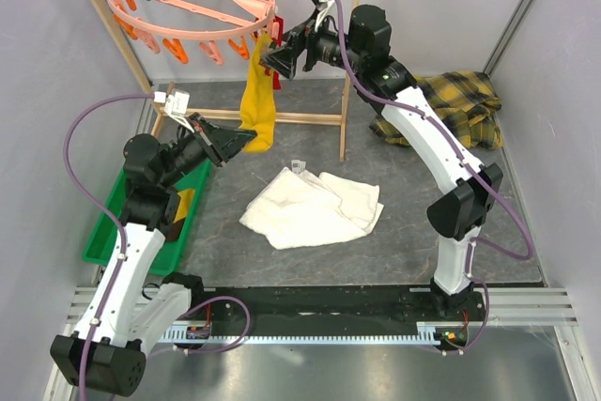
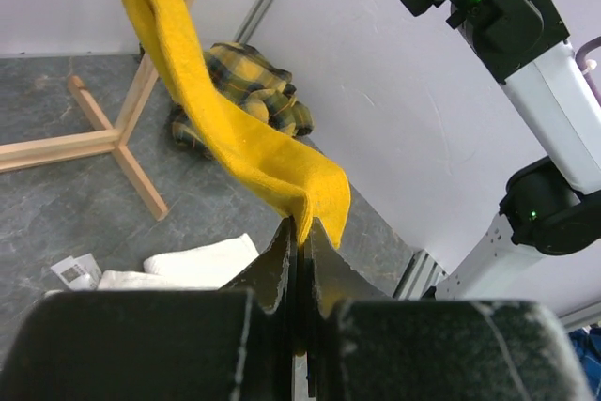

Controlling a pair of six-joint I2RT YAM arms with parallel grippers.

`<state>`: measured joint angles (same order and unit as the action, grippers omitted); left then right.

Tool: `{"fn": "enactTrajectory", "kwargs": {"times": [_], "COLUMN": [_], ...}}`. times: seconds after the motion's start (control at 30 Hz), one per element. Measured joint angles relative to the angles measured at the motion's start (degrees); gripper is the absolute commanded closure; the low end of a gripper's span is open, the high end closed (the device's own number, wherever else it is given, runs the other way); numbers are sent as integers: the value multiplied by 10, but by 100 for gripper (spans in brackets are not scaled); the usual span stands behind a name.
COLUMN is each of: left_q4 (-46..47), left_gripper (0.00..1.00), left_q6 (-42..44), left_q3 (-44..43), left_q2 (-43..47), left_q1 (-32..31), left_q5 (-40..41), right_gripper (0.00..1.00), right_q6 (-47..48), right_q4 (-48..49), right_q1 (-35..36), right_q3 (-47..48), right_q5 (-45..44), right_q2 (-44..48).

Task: Remove the socks clipped to the hanger

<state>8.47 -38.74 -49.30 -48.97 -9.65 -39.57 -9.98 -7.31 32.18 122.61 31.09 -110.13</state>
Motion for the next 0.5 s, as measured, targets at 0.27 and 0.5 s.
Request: {"fn": "enactTrajectory", "kwargs": {"times": [0.27, 0.5], "left_q4": [-87, -131], "left_gripper": [98, 98], "left_q6": [21, 14], "left_q3": [-48, -81], "left_q2": [-3, -30], "left_q1": [14, 47], "left_q5": [30, 34], "right_gripper": [3, 4], "right_q6": [-84, -201], "right_q4": [118, 249], "right_q1": [-18, -46], "right_q3": [-43, -67], "right_q5": [45, 111], "right_q2": [-3, -21]}}
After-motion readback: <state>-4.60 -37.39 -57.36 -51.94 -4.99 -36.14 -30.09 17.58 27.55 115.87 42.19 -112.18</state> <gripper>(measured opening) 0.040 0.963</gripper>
